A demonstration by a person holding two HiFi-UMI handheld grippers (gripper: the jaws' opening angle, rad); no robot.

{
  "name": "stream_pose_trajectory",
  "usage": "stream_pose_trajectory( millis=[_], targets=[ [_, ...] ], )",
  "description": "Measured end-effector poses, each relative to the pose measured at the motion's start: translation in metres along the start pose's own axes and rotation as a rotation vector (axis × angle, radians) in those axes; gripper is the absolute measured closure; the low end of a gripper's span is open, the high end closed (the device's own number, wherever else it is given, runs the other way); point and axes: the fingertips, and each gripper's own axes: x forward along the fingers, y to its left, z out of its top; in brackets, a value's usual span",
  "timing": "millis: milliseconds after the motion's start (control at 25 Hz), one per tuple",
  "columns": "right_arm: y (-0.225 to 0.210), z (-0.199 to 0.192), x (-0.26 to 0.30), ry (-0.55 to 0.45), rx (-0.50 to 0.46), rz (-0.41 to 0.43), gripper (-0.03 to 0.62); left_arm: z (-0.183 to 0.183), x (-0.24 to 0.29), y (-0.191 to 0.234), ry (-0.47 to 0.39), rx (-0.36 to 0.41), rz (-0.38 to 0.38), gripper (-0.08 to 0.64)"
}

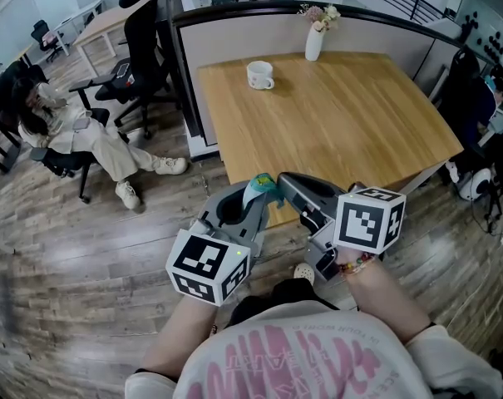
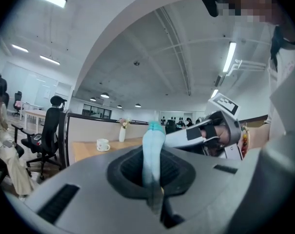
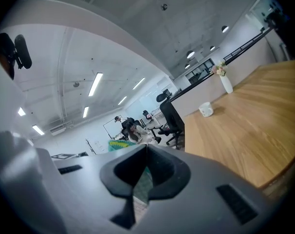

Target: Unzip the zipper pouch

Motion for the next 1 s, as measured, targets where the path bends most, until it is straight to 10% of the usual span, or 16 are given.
stream_pose_trajectory(
  millis=[1000],
  targets=[
    [-0.018,-0.022,0.001,0.085,-0.098,-0.1,0.591,0.013,-0.001,0.002,-0.063,-0.069,-0.026,0.552]
  ],
)
